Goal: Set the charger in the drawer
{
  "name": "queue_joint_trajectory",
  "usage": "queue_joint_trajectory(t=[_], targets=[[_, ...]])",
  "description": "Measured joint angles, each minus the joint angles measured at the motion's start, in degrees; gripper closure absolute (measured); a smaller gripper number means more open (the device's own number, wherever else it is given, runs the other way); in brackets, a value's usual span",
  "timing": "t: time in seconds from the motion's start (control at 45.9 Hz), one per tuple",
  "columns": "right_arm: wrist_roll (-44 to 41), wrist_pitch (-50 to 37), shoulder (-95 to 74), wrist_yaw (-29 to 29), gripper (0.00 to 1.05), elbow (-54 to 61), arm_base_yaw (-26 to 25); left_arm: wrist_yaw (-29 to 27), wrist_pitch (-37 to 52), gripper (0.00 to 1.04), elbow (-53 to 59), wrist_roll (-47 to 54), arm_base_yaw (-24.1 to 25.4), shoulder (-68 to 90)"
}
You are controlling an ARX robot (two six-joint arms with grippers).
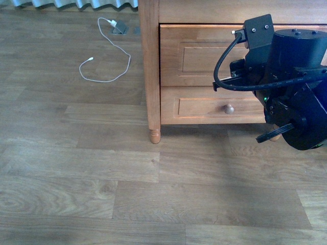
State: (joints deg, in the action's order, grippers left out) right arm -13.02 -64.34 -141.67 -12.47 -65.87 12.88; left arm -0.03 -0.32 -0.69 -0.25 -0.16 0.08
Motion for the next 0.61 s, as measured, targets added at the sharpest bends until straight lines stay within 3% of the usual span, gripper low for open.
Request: queue_joint_trajectory(t=[0.305,0.61], targets=[[1.81,-0.04,2.32,1.16,0.8,3.85,0.0,0.0,0.0,0.06,0.0,0.0,0.0,0.0],[4.7,-1.6,15.37,6.62,0.81,26.1,-0.28,0.0,0.0,0.06,0.0,0.0,0.0,0.0]])
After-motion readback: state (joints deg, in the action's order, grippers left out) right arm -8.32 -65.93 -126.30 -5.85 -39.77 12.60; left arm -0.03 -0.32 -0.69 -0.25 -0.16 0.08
